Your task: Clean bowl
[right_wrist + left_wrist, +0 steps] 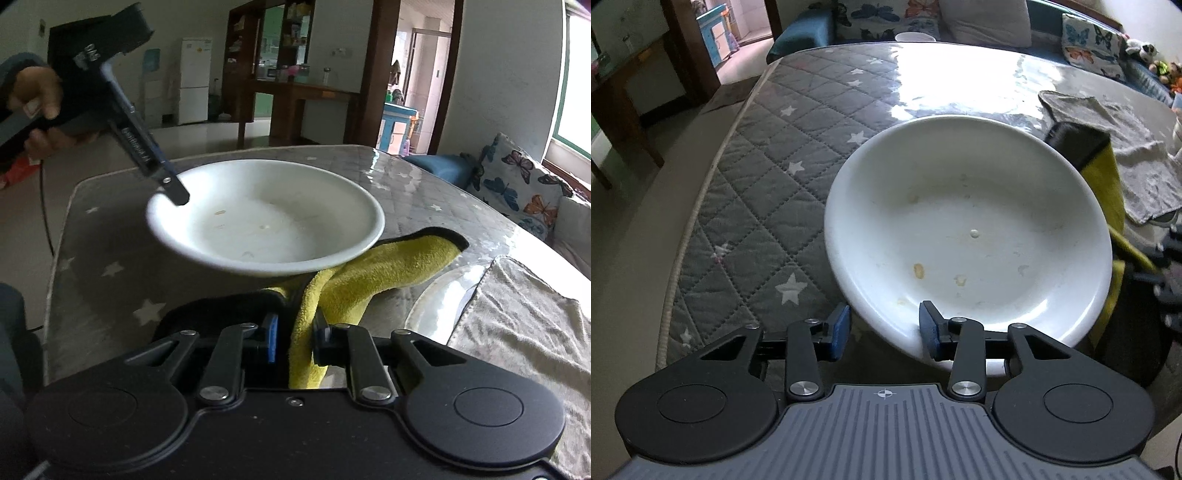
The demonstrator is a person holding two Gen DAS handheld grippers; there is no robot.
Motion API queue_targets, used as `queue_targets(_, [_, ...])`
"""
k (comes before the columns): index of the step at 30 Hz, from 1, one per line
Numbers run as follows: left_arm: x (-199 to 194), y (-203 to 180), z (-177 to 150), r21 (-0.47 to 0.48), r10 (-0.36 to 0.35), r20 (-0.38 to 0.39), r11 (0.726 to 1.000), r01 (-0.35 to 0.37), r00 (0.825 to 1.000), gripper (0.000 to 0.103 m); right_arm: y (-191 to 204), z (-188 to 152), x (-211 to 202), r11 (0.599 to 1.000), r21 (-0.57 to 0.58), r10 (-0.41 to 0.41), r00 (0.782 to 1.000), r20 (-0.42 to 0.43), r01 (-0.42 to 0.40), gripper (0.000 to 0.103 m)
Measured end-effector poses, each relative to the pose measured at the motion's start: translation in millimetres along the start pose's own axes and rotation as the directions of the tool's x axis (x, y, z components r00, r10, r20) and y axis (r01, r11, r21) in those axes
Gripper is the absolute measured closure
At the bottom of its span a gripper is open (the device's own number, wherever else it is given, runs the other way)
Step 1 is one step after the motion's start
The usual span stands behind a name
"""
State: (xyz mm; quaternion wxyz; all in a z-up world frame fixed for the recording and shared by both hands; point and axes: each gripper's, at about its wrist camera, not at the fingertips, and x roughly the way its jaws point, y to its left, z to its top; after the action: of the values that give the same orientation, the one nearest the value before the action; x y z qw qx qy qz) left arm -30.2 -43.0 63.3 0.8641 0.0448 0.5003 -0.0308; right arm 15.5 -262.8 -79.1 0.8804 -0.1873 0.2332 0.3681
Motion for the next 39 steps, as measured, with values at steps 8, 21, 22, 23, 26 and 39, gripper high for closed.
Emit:
queue_targets(8, [-2, 0, 0, 0.004, 0.01, 0.009, 1.0, -0.01, 1.0, 0.067, 5, 1, 8, 1.0, 0.0, 0.002, 1.0, 0.021, -0.002, 0.085])
queue_targets(21, [9, -4, 14, 0.156, 0.08, 0.018, 0.984, -0.082, 0.997, 0.066, 2, 5, 26, 0.997, -0.076, -0.007, 1.0, 0.029, 0.009, 0.085])
queue_targets(22, [10, -4, 15, 0.167, 0.082, 0.02, 0.982, -0.084, 0.996, 0.066, 0, 6, 27, 0.997, -0.078, -0.008, 1.0, 0.029, 0.01, 0.085])
queue_targets(23, [11, -4, 17, 0.177, 0.085, 0.021, 0.98, -0.087, 0.996, 0.065, 0, 6, 28, 0.996, -0.086, -0.012, 0.999, 0.03, 0.015, 0.085])
queue_targets(26, [14, -5, 25, 0.228, 0.098, 0.031, 0.968, -0.103, 0.995, 0.065, -4, 7, 33, 0.993, -0.114, -0.015, 1.0, 0.026, 0.018, 0.085])
queue_targets(39, [37, -7, 51, 0.353, 0.095, 0.027, 0.93, -0.098, 0.995, 0.065, -27, 9, 47, 0.984, -0.167, -0.056, 0.998, 0.021, 0.059, 0.085])
